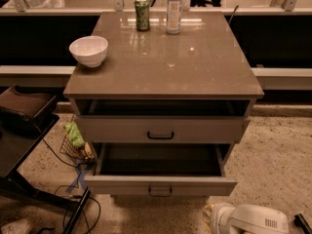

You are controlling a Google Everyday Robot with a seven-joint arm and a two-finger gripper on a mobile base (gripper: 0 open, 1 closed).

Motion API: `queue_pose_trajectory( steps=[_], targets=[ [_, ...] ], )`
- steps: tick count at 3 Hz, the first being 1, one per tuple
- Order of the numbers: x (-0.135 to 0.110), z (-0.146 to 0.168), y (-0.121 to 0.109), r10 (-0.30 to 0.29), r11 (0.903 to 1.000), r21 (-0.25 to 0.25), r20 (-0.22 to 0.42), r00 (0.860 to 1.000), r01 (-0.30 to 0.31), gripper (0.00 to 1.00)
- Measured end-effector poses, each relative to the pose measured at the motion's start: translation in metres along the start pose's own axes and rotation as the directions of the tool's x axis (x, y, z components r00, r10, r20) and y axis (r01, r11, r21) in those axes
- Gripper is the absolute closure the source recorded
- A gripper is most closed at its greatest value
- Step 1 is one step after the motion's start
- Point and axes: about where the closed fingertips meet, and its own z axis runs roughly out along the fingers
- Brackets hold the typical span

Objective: Open middle drawer

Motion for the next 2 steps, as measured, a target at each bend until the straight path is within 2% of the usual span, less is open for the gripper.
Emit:
queue_pose_trajectory(
  steps=[1,2],
  targets=[
    [-0.011,0.013,-0.01,-0.015,0.9999,0.004,0.027,1.0,0.014,1.0],
    [-0.028,0.039,-0.035,-0.057,0.9982,0.02,0.052,0.997,0.056,1.0]
  ],
)
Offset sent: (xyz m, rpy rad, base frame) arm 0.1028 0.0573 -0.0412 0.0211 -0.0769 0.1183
